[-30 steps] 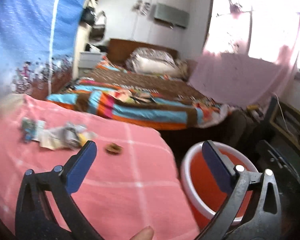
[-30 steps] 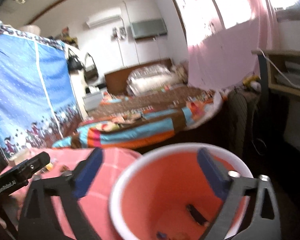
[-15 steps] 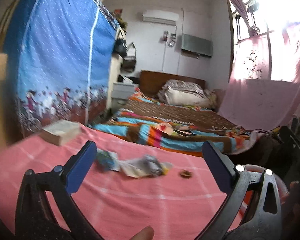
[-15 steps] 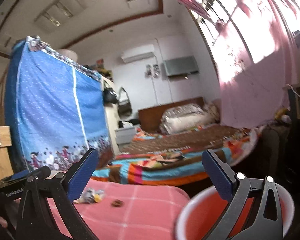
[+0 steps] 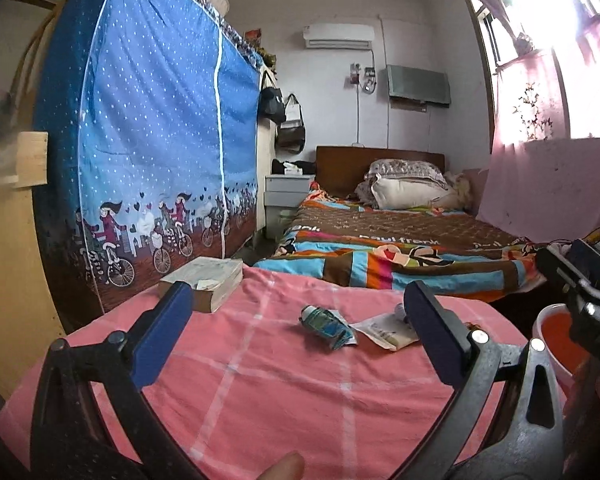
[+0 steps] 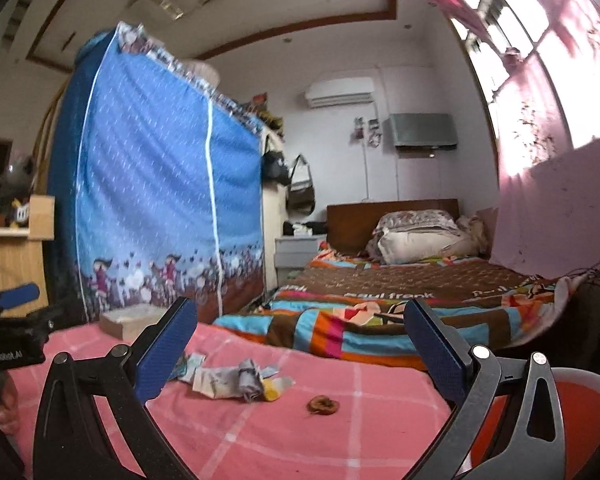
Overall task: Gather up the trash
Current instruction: 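Move both tools back over the table, then grasp the green-white carton with the left tool while the right grasps the dried fruit slice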
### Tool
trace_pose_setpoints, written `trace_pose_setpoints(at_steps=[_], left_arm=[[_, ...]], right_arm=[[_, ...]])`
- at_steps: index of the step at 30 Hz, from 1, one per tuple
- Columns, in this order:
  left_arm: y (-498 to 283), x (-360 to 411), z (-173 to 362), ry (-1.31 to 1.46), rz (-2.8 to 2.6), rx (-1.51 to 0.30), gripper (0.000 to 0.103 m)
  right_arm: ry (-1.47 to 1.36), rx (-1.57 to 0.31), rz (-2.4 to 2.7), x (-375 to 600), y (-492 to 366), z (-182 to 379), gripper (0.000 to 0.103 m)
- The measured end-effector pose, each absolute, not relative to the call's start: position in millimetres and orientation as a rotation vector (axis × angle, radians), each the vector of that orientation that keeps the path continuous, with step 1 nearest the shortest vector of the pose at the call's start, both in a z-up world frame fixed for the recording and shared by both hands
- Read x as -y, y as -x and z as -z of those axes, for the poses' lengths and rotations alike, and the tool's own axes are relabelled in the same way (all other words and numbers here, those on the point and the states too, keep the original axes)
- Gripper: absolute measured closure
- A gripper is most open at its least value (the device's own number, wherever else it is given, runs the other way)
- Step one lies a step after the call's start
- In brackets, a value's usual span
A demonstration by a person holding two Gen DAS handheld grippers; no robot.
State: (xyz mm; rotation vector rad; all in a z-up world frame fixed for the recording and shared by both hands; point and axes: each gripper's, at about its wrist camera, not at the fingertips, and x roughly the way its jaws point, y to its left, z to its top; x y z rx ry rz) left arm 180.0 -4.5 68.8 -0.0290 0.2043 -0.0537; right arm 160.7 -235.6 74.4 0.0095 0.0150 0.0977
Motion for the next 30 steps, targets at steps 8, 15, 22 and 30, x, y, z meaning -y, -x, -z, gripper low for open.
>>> trace_pose_setpoints(at_steps=[8,15,22,30], left_arm=[[-231.6,12.7,-58.9,0.010,0.111,-0.334,0.000],[-282.6,24.6,-35.8,0.015,0.150,-0.566,0.014],[-308.3,32.1,-16.2,0.026,0.185,-0.734,0.039],[-316.6,31.6,-9.4,0.052,0.193,-0.799,0.066]], right_arm=[[0.049,-0.152,-0.064,234.3,-194.5,-59.1,0.000],[0.006,-0.368,-0.047,249.8,-235.2,-45.6,0.005],[-0.062,-0.645,-0.077,259.0,-273.5,-13.2,0.027],[-0.049,-0.748,-0.099,254.8,-287.2,1.1,0.052]])
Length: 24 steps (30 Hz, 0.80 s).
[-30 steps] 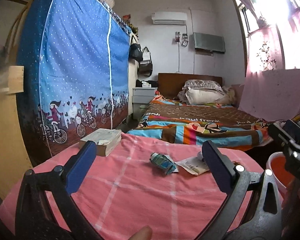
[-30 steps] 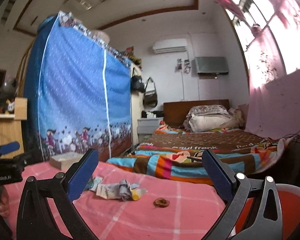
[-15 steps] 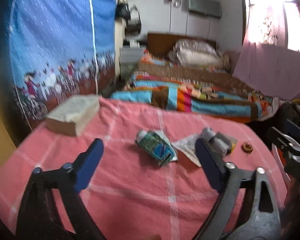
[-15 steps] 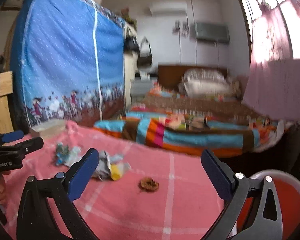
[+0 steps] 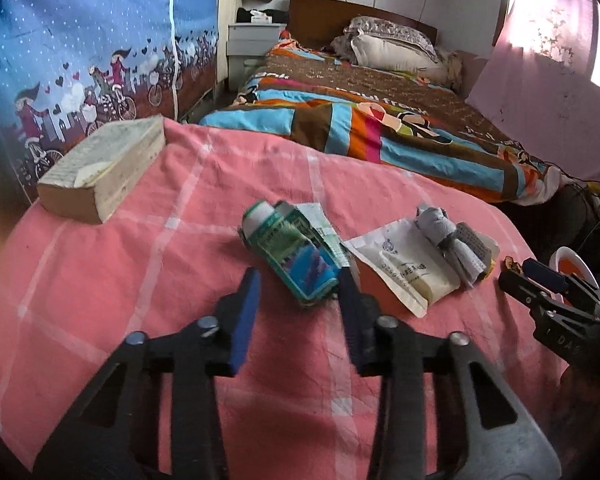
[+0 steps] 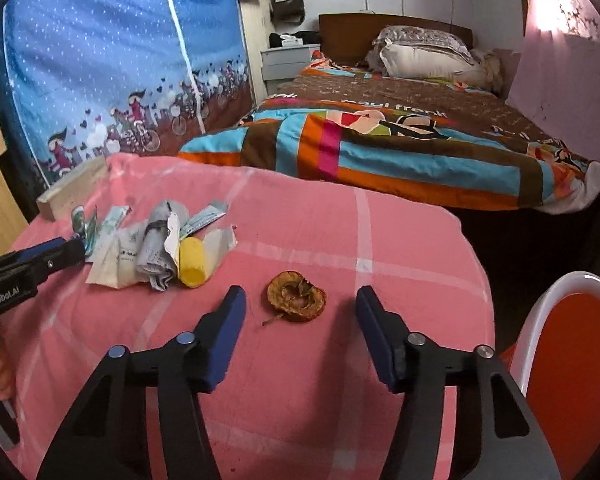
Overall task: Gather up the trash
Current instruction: 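Grasp the green-white carton with the left tool while the right grasps the dried fruit slice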
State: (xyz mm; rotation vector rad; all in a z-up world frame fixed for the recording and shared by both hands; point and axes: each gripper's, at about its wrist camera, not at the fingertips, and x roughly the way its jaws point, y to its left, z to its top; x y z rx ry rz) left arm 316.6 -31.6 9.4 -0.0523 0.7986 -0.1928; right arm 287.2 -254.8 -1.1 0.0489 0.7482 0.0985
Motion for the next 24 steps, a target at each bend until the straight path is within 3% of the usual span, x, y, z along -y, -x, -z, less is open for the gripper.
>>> trace_pose_setpoints(at_steps=[2,6,15,24], left_arm=[[-317.3,31.0,-9.5,0.053,0.197,-0.799,0.075],[-317.3,32.1,-10.1,0.039,0.190,-0.794,0.076],[-303.0,26.1,-21.3,0.067,0.193,-0.730,0.079],[-267.6,30.5,-39.6,0.071,0.208,-0.595,0.080]], right_arm=[[-0.042,-0.748,-0.104,253.8,-286.6,1.6,0.065],[-0.047,-0.750,-0.118,254.8,-286.7,0.2,0.073],[-0.043,-0.725,-0.143,252.1,-280.6,-4.1,0.075],[-0.020,-0.562,-0.165,244.7,-250.4,-23.8,0.075]])
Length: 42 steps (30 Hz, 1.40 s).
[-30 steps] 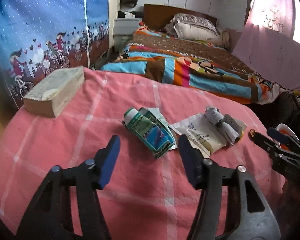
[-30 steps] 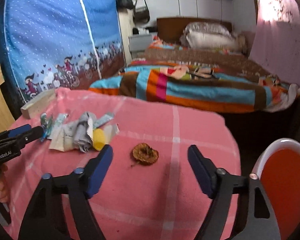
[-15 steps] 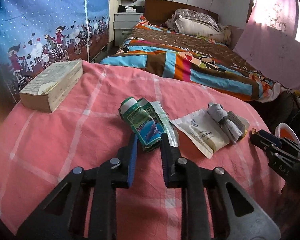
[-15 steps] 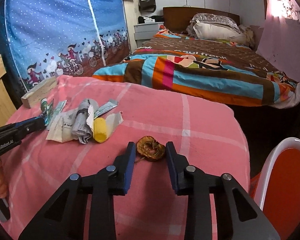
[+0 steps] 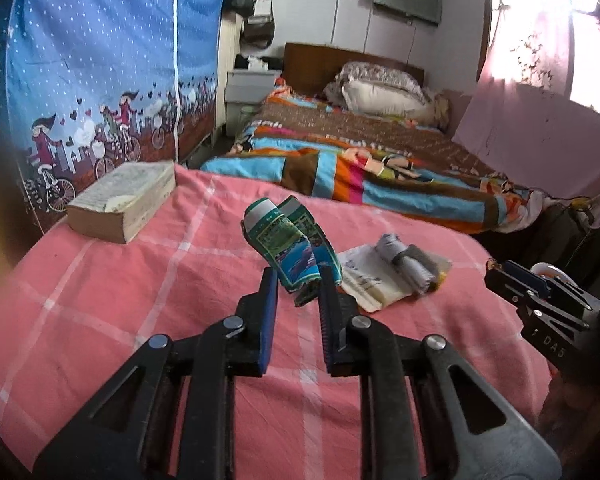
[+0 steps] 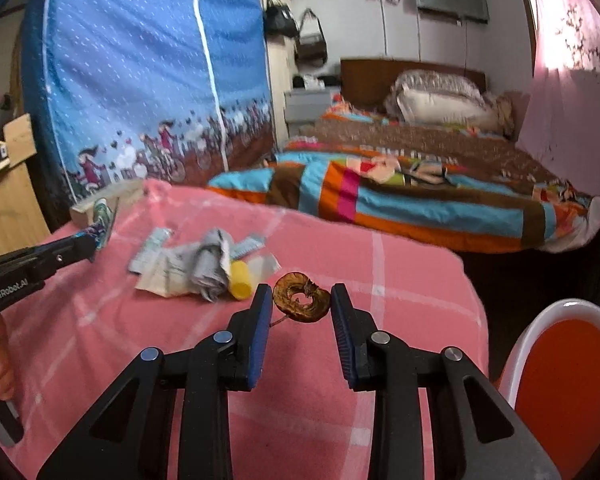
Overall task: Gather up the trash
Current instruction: 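Grasp the green-white carton with the left tool while the right grasps the dried fruit slice, then carry the carton and fruit slice over the bucket to drop them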
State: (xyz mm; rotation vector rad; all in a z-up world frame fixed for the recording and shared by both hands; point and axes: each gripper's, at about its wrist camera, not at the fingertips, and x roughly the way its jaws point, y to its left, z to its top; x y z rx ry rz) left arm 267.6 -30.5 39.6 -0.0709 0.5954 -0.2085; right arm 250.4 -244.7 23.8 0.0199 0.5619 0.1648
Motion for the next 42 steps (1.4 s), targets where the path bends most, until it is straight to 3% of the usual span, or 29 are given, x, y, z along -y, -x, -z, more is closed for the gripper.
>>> trace_pose_setpoints(at_steps=[16,28,42], left_arm=[[-203.7,59.5,-67.4,-0.012,0.268,-0.384,0.080],[-170.2,139.9,-92.4,-0.082,0.453,-0.227,0.080],[-140.9,246.9,-82.2,-0.168,0.725,-0.250,0.080]], right_arm=[[-0.047,-0.316,-0.193,256.5,-200.5,-56.3,0.075],[-0.006,-0.109,-0.015,309.9,-136.3,-80.3,0.075],[-0.105,-0.177,0.221,405.0,-96.6,-66.6,0.075]])
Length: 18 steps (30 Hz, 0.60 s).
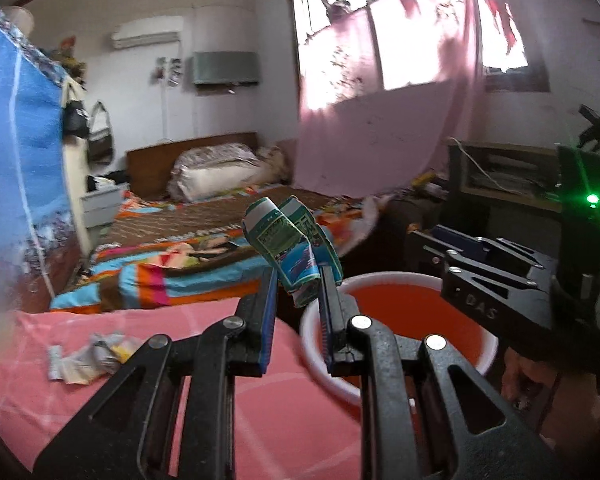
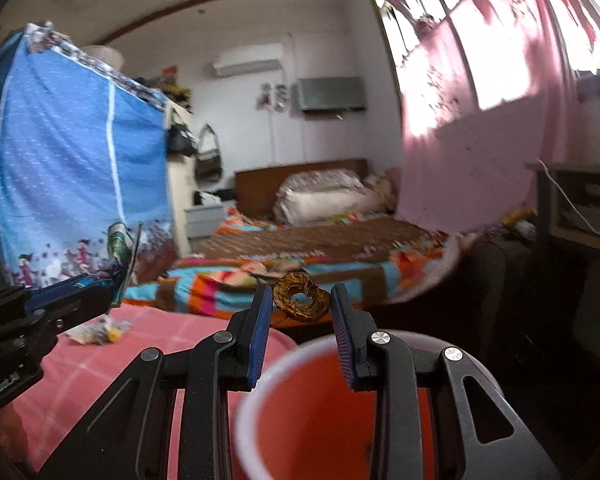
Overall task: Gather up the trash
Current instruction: 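Carry the carton and fruit slice over the bucket to drop them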
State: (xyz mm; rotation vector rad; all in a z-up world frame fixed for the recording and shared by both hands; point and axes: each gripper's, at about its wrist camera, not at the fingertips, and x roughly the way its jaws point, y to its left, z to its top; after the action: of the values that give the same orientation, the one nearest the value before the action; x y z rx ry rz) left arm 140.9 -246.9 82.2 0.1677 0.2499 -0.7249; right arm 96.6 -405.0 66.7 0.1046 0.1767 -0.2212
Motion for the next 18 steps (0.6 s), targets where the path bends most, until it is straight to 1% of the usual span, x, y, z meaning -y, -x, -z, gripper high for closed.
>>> trace_pose_setpoints(at_steps=[7,18], left_arm=[[-153.0,280.3,-60.9,-0.184,0.791,-0.408,0.079],[-170.2,324.4,-29.1,-0.213,0.830,-0.614,0.079]], right_arm=[[-0.163,-0.349,0.283,437.6,-102.5,-40.2,0.075],[-0.224,-0.499,0.306,470.6,-101.6,-11.2,0.075]])
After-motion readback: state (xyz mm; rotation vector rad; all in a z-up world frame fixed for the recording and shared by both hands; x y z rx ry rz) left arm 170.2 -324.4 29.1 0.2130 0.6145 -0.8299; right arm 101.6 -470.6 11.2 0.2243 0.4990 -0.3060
